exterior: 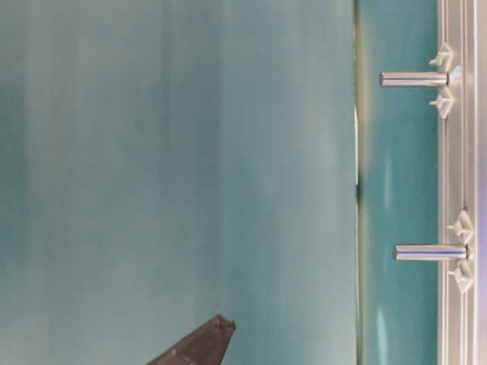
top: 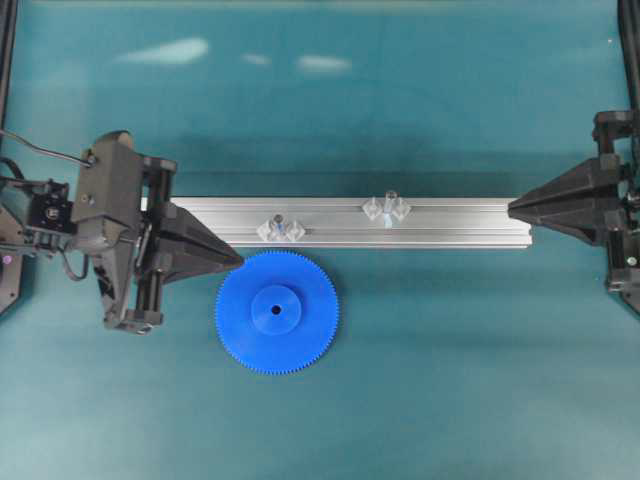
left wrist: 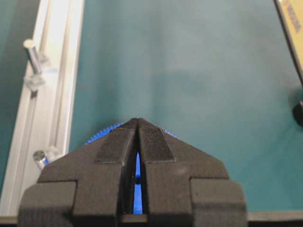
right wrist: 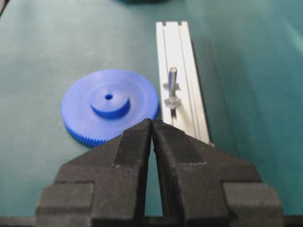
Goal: Insert the large gear onto the shaft.
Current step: 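Move the left gripper over the blue gear's hub, then lower the open left gripper around the blue gear's hub, then close the left gripper on the hub to grasp the gear, then lift the gear and swing it upright toward the right shaft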
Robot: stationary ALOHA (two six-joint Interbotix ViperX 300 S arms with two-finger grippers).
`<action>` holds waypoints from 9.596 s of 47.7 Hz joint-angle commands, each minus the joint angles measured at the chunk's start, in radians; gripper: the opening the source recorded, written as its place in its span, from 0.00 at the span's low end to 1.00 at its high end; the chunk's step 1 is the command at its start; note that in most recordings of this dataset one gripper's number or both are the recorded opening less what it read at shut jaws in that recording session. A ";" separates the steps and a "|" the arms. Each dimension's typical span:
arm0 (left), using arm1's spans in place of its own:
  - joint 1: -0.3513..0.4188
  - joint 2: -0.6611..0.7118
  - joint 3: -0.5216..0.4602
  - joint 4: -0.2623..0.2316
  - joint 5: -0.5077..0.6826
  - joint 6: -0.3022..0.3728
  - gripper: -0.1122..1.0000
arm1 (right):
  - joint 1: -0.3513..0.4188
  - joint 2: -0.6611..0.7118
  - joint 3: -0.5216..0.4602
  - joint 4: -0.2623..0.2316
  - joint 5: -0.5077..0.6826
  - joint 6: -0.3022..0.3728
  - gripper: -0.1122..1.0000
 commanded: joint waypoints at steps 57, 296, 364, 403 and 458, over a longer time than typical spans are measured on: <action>-0.015 0.420 -0.333 0.002 0.425 -0.008 0.12 | -0.002 -0.052 0.002 0.005 0.029 0.014 0.24; -0.031 0.707 -0.474 0.008 0.626 -0.014 0.79 | -0.002 -0.120 0.057 0.005 0.049 0.118 0.24; -0.029 0.606 -0.657 0.011 0.787 0.058 0.79 | -0.002 -0.132 0.063 0.003 0.049 0.118 0.24; 0.086 0.621 -0.908 0.012 0.979 0.287 0.79 | -0.002 -0.133 0.066 0.005 0.049 0.118 0.24; 0.207 0.914 -1.249 0.012 1.034 0.466 0.79 | -0.012 -0.160 0.077 -0.003 0.048 0.117 0.24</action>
